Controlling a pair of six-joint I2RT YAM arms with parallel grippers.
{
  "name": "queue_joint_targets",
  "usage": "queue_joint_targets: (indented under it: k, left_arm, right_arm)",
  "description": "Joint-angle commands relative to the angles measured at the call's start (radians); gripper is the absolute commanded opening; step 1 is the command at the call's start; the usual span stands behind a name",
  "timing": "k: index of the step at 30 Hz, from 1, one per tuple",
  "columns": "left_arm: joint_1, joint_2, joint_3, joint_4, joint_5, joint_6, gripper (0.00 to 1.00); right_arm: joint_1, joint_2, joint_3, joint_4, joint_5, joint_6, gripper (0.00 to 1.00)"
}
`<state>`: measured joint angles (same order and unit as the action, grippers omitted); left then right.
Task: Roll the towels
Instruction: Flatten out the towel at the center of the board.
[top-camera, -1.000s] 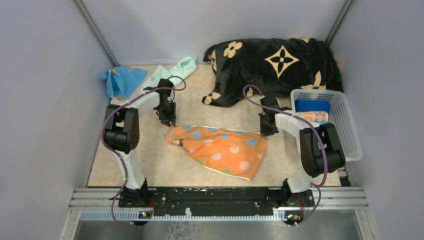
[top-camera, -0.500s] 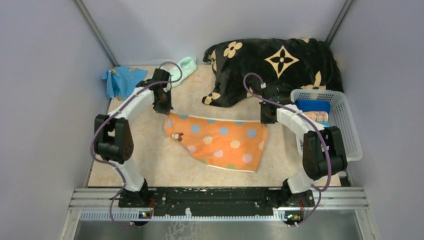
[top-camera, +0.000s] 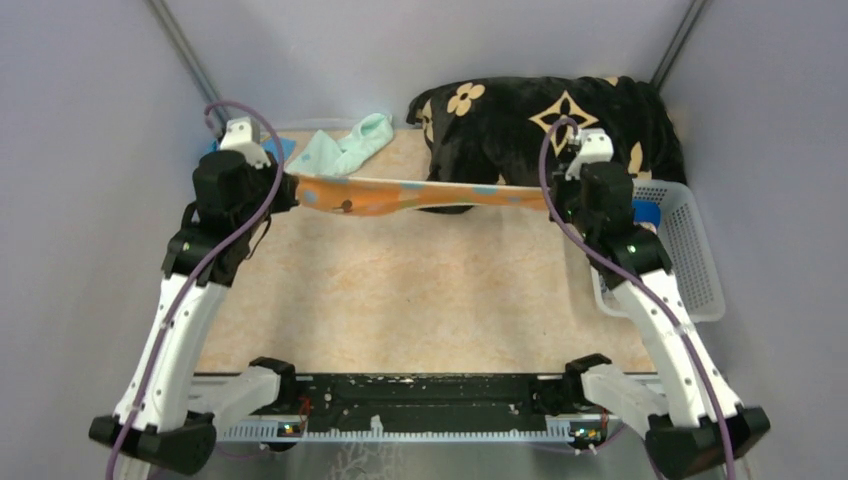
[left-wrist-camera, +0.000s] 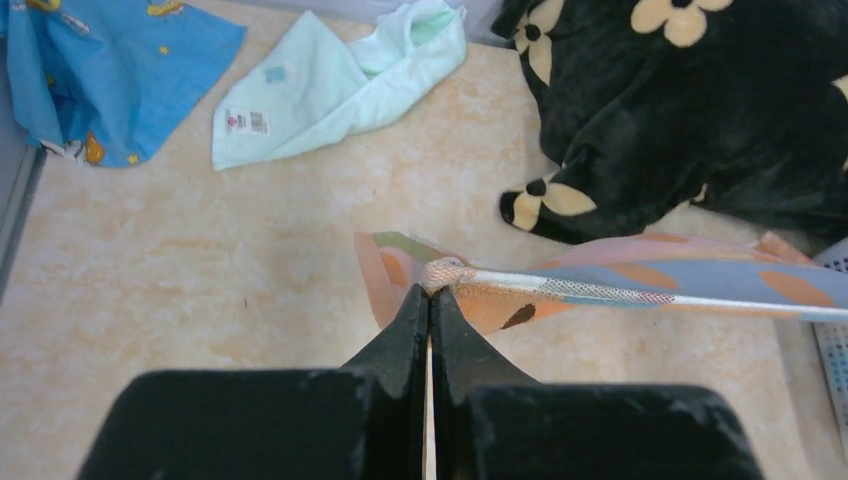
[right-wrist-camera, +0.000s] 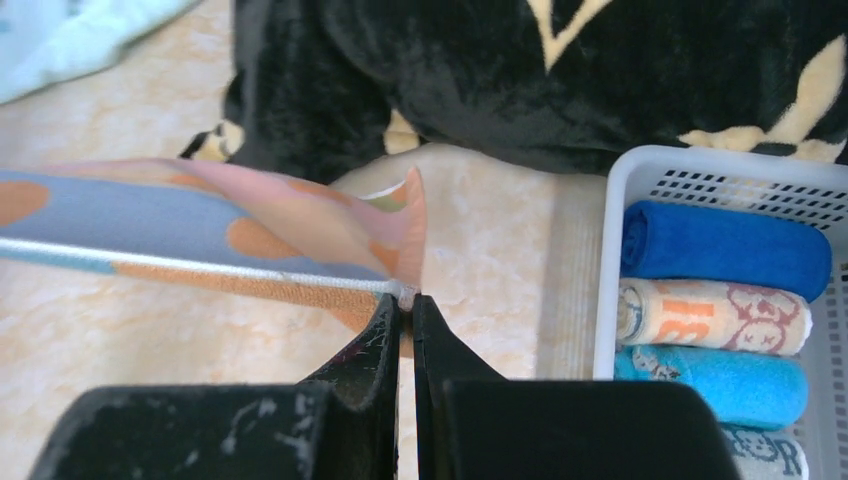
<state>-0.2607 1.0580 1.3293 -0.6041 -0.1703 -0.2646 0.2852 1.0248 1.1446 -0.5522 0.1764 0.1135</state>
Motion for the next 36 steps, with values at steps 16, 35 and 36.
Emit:
queue_joint_targets:
  k: [16,35,36]
  left_arm:
    - [0.011,-0.066,-0.335,-0.065,0.054,-0.191,0.0]
    - [0.032,0.697,-0.124,0.335,0.027,-0.156,0.0]
    - [0.033,0.684,-0.138,0.346,0.033,-0.155,0.0]
  right_arm:
    - [-0.011,-0.074,-0.205,-0.01,-0.075,0.06,0.0]
    - [-0.086,0.54,-0.203,0.556,0.105,-0.1,0.0]
    - [-0.086,0.532,-0.203,0.555,0.104,-0.102,0.0]
